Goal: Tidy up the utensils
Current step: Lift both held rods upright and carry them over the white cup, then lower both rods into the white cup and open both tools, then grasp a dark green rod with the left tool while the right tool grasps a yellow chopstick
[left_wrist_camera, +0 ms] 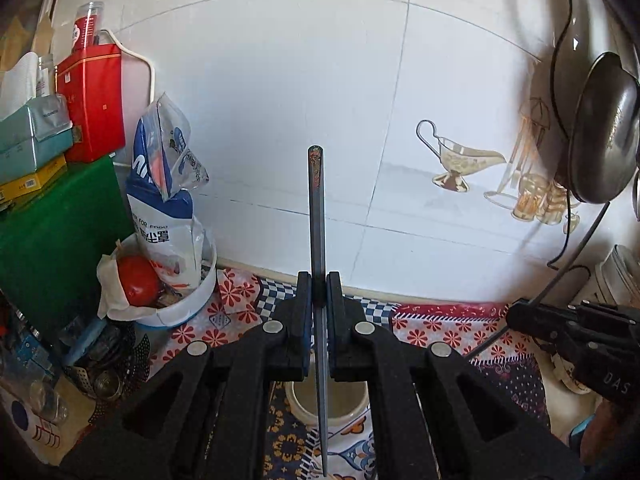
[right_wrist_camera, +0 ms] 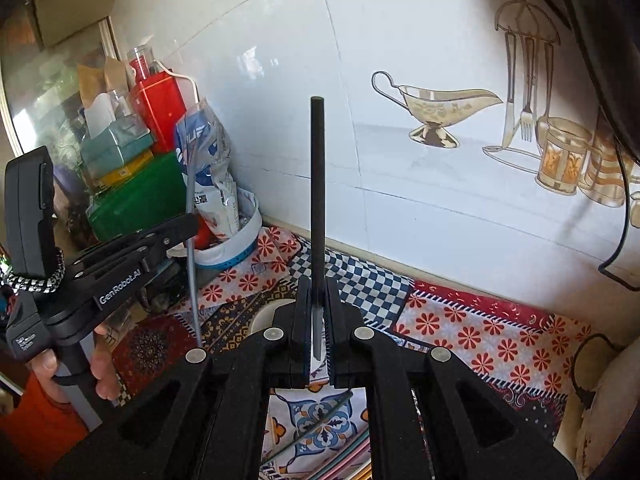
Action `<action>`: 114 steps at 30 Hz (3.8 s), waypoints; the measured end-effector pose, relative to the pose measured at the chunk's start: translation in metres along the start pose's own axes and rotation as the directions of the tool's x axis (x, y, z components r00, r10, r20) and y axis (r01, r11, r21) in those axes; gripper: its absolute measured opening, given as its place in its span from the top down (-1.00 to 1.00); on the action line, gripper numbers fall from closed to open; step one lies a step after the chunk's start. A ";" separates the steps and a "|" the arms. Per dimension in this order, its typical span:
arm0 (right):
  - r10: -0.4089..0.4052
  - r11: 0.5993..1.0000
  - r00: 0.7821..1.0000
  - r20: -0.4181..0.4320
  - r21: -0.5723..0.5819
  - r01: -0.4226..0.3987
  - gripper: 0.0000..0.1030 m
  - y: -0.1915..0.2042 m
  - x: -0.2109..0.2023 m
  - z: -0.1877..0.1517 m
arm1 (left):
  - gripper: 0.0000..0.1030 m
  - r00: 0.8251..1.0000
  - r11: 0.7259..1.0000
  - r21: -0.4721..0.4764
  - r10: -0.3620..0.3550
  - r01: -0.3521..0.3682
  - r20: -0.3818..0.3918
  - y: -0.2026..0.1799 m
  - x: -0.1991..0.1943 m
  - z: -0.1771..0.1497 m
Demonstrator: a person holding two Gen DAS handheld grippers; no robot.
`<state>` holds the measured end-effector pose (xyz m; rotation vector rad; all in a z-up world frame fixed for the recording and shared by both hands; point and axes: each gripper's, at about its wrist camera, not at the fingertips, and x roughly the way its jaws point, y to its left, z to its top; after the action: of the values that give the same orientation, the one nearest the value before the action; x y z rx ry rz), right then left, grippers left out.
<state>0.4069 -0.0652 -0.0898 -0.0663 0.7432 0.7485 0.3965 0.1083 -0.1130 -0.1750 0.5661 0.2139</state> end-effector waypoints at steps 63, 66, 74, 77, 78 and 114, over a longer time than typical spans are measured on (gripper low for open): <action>-0.108 0.994 0.988 -0.106 -0.022 0.107 0.22 0.013 0.000 -0.045 | -0.03 0.982 0.991 0.124 -0.030 0.054 -0.187 -0.018 -0.034 -0.059; -0.131 0.991 0.984 -0.122 -0.011 0.131 0.22 0.009 -0.005 -0.059 | -0.04 0.973 0.988 0.139 -0.038 0.071 -0.227 -0.023 -0.034 -0.074; -0.167 0.981 0.958 -0.231 0.058 0.185 0.22 -0.017 -0.001 -0.112 | -0.04 0.927 0.985 0.135 -0.053 0.111 -0.371 -0.033 -0.012 -0.127; -0.164 0.976 0.936 -0.313 0.084 0.199 0.22 -0.029 0.009 -0.140 | -0.04 0.903 0.985 0.124 -0.053 0.116 -0.427 -0.033 0.001 -0.150; -0.167 0.974 0.925 -0.342 0.086 0.208 0.22 -0.032 0.013 -0.149 | -0.04 0.893 0.985 0.122 -0.053 0.120 -0.447 -0.033 0.006 -0.157; -0.254 0.948 0.809 -0.531 0.029 0.316 0.70 -0.060 0.039 -0.230 | 0.93 0.699 0.951 0.164 -0.070 0.263 -0.711 -0.059 0.071 -0.231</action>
<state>0.3284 -0.1572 -0.2980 -0.2799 1.2665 0.3893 0.3516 0.0108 -0.3378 -0.0480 1.3337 -0.1268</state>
